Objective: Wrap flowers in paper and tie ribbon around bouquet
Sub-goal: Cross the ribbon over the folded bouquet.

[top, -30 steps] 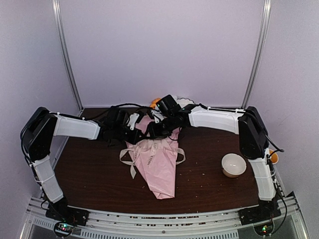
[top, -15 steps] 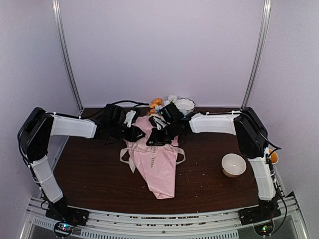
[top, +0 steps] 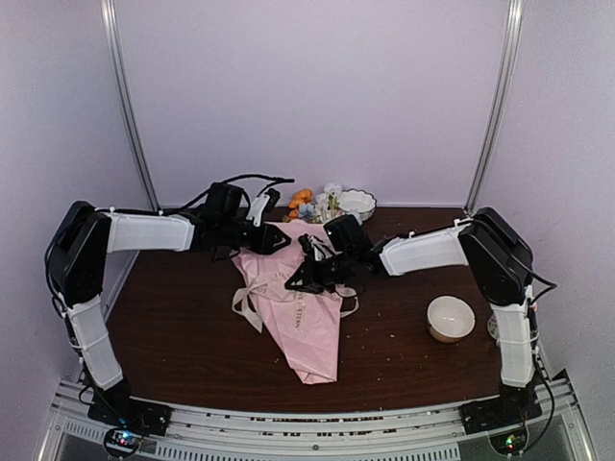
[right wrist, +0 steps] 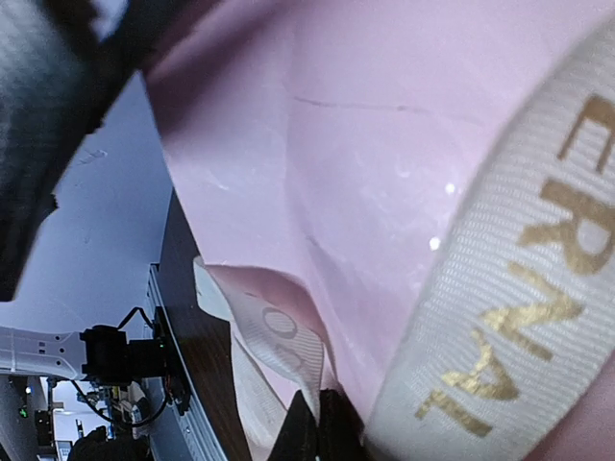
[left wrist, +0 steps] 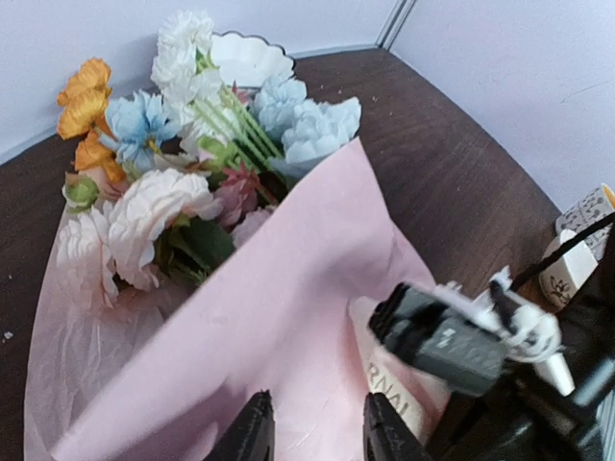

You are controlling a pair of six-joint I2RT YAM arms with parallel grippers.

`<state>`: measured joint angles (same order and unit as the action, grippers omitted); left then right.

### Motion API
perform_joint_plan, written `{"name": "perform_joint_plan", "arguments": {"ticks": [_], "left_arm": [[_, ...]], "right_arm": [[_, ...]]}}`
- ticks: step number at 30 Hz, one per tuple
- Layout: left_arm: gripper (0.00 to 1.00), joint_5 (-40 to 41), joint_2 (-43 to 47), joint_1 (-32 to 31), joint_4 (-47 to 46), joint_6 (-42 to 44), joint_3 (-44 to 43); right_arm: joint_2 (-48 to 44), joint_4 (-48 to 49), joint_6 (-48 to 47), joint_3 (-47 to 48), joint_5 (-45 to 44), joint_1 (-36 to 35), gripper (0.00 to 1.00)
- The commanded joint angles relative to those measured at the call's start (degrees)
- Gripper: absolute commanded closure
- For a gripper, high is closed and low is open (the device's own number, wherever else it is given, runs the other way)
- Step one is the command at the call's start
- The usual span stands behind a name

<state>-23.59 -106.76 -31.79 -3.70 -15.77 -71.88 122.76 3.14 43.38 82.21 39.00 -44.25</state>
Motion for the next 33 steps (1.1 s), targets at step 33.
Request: {"name": "perform_joint_plan", "arguments": {"ticks": [33], "left_arm": [[0.61, 2.2, -1.1, -2.1, 4.4, 6.0, 1.8]], "right_arm": [[-6.1, -12.6, -4.1, -6.0, -7.5, 2.7, 1.0]]}}
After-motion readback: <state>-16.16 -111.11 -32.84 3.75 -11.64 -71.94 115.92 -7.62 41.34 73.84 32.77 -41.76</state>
